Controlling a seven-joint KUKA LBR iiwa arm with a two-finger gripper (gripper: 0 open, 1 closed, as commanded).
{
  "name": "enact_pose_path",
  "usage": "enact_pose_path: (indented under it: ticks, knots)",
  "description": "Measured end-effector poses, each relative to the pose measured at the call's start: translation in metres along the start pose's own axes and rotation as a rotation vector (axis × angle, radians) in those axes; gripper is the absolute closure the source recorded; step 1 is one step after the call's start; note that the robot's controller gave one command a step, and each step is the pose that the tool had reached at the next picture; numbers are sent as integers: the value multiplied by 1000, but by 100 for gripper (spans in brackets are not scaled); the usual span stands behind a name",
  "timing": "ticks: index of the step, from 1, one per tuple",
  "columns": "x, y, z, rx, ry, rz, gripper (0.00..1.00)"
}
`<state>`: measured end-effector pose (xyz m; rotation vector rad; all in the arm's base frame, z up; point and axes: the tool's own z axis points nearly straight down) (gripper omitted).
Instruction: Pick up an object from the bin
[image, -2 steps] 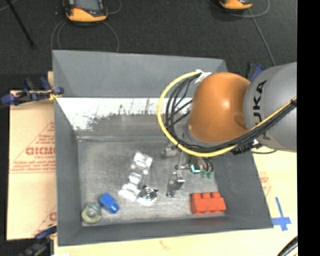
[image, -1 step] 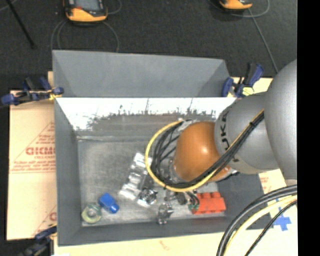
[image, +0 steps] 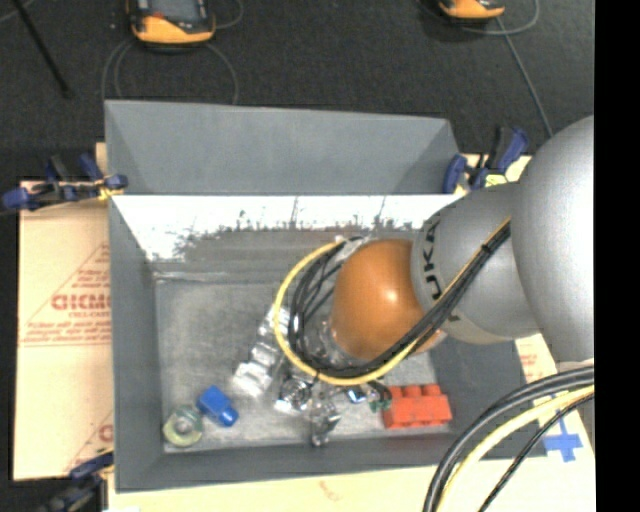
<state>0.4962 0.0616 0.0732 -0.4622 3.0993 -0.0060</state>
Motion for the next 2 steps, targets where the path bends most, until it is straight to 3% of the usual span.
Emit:
enact_pose_path:
  ticks: [1,2]
  knots:
    - [-3,1,-2,-2,-7,2,100]
    - [0,0,-199,-2,-4,-86,100]
